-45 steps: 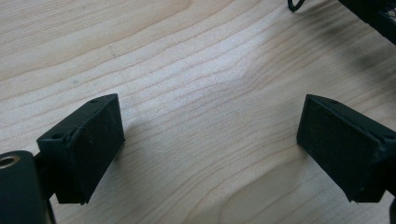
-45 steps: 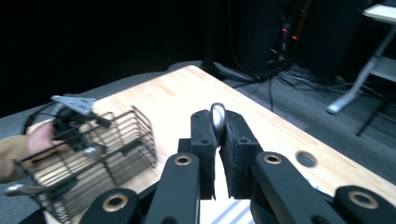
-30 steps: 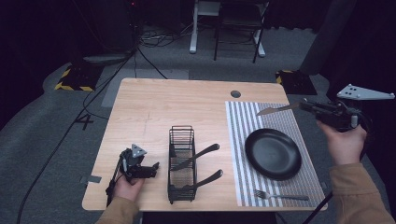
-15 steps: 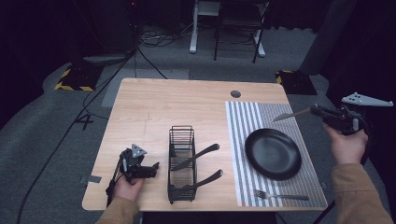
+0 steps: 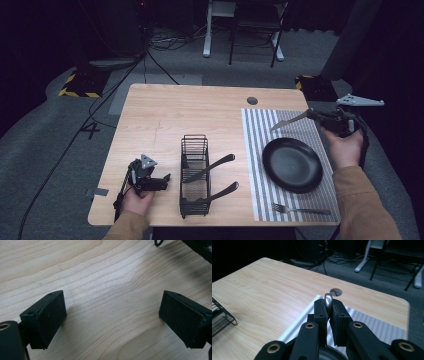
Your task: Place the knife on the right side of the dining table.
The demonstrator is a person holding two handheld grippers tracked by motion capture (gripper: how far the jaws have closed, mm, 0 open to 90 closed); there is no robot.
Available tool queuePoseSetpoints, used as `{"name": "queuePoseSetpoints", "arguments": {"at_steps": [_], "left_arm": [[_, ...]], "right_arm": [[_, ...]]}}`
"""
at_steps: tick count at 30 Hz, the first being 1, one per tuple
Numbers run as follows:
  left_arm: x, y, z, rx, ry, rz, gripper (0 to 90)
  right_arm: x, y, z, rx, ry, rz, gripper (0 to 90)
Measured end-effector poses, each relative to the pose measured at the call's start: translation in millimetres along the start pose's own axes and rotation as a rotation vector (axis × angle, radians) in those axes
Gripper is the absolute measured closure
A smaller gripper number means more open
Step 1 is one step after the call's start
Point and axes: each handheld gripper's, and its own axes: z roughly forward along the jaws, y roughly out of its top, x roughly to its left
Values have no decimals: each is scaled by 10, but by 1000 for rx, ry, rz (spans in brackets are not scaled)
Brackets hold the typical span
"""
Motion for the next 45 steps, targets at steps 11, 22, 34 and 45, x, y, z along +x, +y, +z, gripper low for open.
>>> {"name": "queuePoseSetpoints", "arguments": {"at_steps": [11, 22, 34, 45], "left_arm": [[0, 0, -1, 0, 1, 0, 77], [0, 0, 0, 0, 1, 0, 77], [0, 0, -1, 1, 2, 1, 77], [-4, 0, 0, 1, 4, -4, 77]], "right_arm": [[195, 73, 391, 32, 76, 4, 843], [105, 55, 404, 61, 51, 47, 826], [-204, -59, 406, 155, -112, 59, 742], [-481, -257, 435, 198, -149, 106, 701]]}}
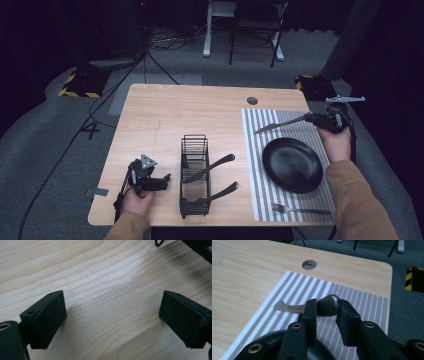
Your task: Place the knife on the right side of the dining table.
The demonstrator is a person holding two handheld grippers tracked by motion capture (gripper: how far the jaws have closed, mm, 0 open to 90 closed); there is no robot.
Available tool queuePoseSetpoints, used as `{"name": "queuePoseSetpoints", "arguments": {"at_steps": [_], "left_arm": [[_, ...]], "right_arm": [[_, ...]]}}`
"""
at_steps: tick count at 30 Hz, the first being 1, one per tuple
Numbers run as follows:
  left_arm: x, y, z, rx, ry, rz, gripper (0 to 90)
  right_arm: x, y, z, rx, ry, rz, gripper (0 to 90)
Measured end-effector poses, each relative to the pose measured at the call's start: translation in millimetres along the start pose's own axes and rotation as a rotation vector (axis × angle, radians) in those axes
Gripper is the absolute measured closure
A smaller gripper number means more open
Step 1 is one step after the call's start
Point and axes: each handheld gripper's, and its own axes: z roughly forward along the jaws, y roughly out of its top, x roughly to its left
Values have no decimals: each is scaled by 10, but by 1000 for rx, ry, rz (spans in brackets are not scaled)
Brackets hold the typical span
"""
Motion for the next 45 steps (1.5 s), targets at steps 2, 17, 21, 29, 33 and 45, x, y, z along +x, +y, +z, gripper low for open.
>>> {"name": "queuePoseSetpoints", "arguments": {"at_steps": [2, 17, 21, 29, 33, 45], "left_arm": [[0, 0, 0, 0, 0, 0, 77], [-10, -3, -1, -2, 6, -8, 77], [-11, -3, -1, -2, 6, -8, 77], [-10, -3, -1, -2, 6, -8, 77], [-10, -3, -1, -1, 6, -8, 77], [-10, -3, -1, -2, 6, -8, 76]], "right_arm": [[-47, -22, 20, 6, 2, 9, 697], [-300, -119, 187, 44, -5, 45, 670], [-355, -161, 238, 64, -21, 48, 665], [-457, -253, 318, 81, -22, 90, 664], [-502, -304, 349, 86, -14, 113, 663], [-556, -347, 435, 100, -28, 124, 656]]}}
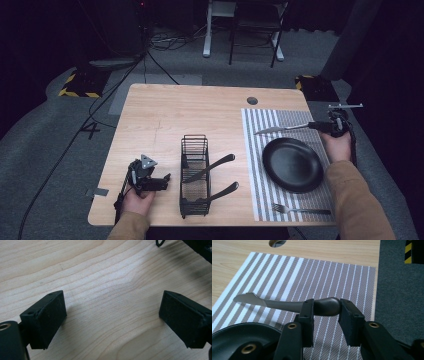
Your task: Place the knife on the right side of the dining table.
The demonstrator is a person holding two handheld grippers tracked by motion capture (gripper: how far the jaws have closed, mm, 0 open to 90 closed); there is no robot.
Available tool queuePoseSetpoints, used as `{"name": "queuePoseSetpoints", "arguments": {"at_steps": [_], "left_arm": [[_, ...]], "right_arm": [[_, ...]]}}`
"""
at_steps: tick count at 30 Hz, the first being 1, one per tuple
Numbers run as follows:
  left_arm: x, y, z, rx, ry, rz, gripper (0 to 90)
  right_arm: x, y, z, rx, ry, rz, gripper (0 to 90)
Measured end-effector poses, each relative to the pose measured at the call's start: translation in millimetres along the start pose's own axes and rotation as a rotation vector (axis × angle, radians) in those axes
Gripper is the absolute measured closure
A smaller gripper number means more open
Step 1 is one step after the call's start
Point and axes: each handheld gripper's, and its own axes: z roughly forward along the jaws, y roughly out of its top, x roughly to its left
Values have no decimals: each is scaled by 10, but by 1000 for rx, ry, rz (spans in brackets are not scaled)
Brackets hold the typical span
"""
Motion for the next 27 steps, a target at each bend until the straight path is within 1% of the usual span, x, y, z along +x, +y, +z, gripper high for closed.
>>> {"name": "queuePoseSetpoints", "arguments": {"at_steps": [11, 17, 20, 24, 27], "left_arm": [[-1, 0, 0, 0, 0, 0, 77], [0, 0, 0, 0, 0, 0, 77], [0, 0, 0, 0, 0, 0, 76], [0, 0, 0, 0, 0, 0, 77], [0, 0, 0, 0, 0, 0, 76]], "right_arm": [[-37, -31, 67, 21, -13, 11, 652], [-69, -43, 120, 29, -12, 28, 649], [-105, -65, 174, 51, -11, 43, 647], [-124, -84, 243, 76, -23, 48, 644], [-128, -95, 284, 78, -24, 53, 642]]}}
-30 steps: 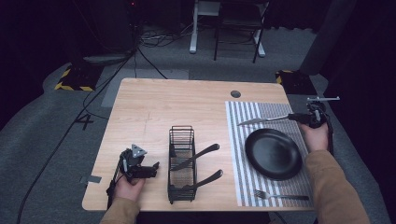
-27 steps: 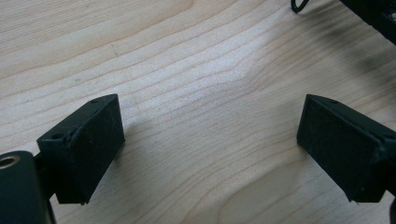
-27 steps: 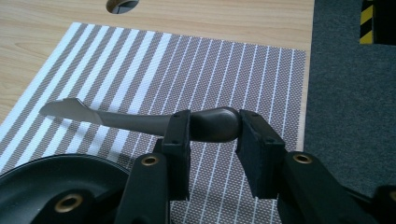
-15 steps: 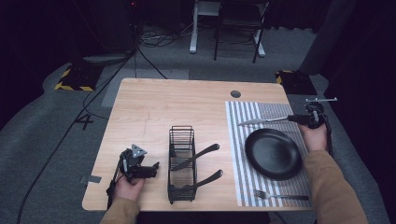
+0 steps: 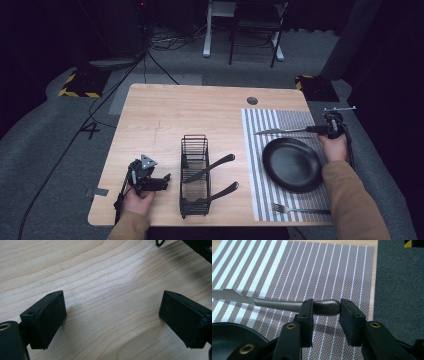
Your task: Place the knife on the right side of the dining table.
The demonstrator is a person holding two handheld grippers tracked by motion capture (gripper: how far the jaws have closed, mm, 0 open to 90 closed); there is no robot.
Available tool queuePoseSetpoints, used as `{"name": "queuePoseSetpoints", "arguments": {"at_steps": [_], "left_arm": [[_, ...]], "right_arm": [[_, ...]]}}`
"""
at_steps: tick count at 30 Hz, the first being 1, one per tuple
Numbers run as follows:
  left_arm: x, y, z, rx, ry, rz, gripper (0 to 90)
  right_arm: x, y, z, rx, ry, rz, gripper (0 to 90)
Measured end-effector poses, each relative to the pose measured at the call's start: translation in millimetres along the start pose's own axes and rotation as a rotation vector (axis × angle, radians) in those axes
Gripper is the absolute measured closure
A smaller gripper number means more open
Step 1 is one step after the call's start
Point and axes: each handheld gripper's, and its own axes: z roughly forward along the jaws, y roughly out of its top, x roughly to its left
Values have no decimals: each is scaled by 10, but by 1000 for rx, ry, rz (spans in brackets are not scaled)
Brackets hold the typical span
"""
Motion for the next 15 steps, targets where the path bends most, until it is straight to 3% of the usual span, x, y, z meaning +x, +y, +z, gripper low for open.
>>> {"name": "queuePoseSetpoints", "arguments": {"at_steps": [15], "left_arm": [[-1, 1, 0, 0, 1, -1, 76]], "right_arm": [[138, 35, -395, -100, 3, -68, 609]]}}
